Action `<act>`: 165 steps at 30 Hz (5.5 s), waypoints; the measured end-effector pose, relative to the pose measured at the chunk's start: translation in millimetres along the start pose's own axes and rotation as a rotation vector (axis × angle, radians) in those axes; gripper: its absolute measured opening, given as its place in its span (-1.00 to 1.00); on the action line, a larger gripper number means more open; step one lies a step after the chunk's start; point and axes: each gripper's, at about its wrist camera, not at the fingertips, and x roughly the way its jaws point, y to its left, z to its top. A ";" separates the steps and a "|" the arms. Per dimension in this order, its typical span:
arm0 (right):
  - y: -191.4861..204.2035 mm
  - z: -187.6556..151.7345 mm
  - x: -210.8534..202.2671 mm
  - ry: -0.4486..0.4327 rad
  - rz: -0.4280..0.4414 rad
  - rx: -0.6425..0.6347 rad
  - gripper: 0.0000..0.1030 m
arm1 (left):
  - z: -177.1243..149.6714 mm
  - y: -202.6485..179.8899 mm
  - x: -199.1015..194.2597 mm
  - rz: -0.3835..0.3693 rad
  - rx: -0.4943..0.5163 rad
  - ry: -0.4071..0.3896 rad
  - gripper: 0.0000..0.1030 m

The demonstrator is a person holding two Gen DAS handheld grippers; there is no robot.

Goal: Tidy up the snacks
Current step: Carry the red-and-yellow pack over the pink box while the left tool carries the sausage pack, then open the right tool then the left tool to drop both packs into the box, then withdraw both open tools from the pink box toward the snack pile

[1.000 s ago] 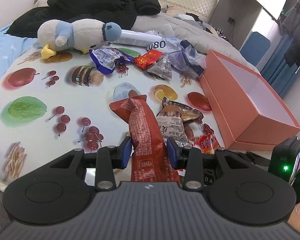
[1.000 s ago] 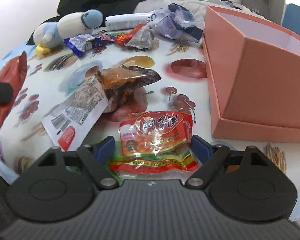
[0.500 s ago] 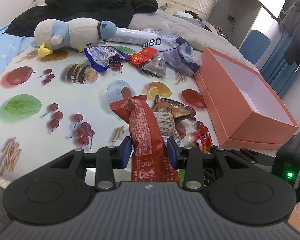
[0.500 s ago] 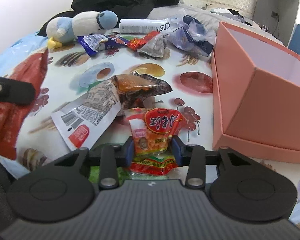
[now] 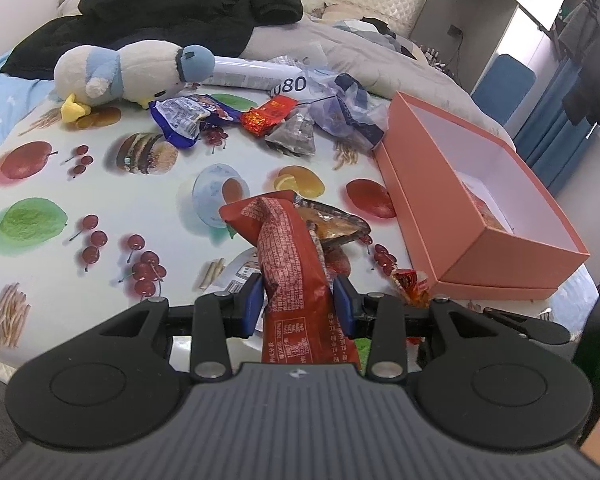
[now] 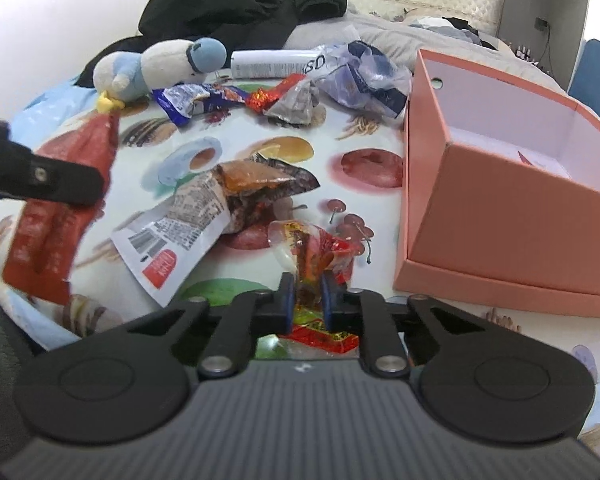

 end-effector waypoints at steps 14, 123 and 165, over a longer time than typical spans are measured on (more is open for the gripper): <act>-17.5 16.0 -67.0 -0.078 0.041 0.087 -0.85 | 8.8 -34.3 -12.4 -0.016 0.036 0.017 -0.16; -148.2 15.3 -126.5 -0.226 -0.047 0.350 0.18 | 63.7 -177.2 22.2 -0.236 0.290 -0.051 0.24; 18.3 47.7 30.6 0.076 0.177 0.347 0.70 | 142.2 94.8 150.3 0.199 0.350 0.017 0.75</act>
